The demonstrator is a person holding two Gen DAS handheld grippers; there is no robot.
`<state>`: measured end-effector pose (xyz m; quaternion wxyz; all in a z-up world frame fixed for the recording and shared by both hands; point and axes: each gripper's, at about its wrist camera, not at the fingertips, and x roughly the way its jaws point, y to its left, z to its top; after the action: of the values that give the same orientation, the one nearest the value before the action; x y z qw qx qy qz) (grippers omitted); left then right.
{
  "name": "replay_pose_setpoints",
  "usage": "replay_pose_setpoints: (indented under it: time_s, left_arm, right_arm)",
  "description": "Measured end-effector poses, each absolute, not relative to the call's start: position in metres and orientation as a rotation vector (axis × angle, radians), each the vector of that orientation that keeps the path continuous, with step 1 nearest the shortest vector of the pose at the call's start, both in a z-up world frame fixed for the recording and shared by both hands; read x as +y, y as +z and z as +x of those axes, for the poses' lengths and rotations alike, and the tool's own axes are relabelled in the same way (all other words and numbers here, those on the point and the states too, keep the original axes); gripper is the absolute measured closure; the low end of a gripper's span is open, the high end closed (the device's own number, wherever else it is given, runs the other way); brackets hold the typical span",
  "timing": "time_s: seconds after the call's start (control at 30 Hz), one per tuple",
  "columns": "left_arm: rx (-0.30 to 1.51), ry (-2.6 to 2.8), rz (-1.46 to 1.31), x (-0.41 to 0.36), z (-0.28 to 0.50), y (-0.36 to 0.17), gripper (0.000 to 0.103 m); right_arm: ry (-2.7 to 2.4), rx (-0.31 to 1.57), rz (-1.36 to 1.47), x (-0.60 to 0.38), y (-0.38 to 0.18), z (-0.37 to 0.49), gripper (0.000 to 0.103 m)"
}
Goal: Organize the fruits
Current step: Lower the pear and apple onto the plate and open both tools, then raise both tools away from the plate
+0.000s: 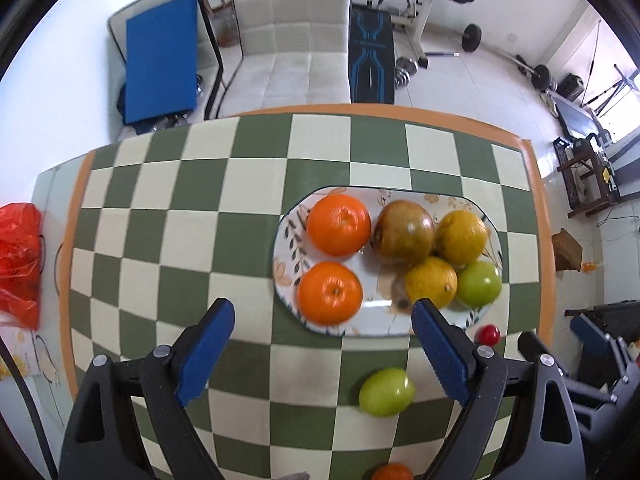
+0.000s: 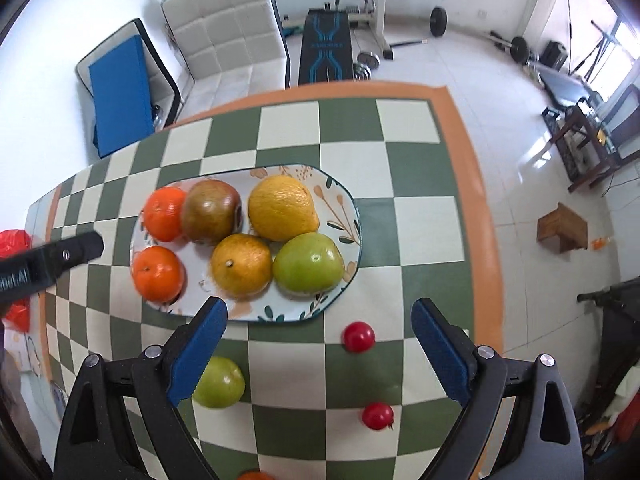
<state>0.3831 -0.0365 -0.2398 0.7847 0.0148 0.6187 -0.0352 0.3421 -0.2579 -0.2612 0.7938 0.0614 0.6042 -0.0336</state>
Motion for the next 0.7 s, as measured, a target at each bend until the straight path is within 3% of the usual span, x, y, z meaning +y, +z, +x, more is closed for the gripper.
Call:
replay_pose_setpoints:
  time_s: [0.7]
  left_arm:
    - [1.08, -0.144, 0.069, -0.029, 0.255, -0.126, 0.012]
  right_arm:
    - [-0.037, 1.067, 0.112, -0.232, -0.126, 0.215, 0.007]
